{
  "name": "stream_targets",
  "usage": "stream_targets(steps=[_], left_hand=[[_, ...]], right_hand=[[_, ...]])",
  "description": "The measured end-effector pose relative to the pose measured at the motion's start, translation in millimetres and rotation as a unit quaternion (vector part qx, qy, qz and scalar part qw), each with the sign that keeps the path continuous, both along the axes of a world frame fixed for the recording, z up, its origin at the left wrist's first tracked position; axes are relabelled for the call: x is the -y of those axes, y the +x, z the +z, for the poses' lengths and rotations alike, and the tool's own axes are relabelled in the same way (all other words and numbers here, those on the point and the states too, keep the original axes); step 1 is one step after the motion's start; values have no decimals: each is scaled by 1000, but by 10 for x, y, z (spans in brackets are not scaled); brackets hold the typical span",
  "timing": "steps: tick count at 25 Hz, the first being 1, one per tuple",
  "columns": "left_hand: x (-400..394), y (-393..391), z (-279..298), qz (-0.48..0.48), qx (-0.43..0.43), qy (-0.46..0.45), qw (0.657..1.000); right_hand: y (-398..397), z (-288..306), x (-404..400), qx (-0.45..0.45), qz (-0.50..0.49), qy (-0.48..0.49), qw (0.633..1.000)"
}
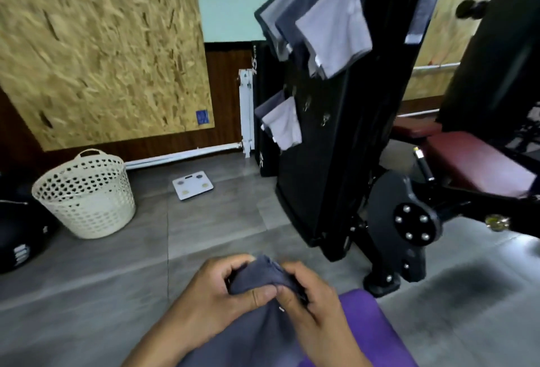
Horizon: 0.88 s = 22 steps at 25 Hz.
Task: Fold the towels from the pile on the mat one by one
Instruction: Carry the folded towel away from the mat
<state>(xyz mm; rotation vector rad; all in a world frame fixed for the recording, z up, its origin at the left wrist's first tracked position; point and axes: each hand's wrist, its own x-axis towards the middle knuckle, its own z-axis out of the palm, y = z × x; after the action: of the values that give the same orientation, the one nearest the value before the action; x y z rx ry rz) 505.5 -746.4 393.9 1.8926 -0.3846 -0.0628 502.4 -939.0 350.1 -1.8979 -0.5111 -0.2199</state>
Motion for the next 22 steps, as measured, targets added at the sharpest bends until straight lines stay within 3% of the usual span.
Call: stream_targets(steps=[3, 8, 13, 22], left_hand=[[147, -195, 902, 8, -23, 5, 1000], [297, -661, 1995, 38, -36, 27, 998], [192, -1188, 2561, 55, -37, 16, 998], [-551, -1689, 2875, 69, -52, 12, 996]], right_hand=[[-191, 1072, 256, -79, 0, 33, 996], [-669, 2275, 437, -150, 24, 48, 987], [-1132, 2831, 234, -163, -1, 88, 983], [-1529, 3310, -416, -149, 28, 115, 982]])
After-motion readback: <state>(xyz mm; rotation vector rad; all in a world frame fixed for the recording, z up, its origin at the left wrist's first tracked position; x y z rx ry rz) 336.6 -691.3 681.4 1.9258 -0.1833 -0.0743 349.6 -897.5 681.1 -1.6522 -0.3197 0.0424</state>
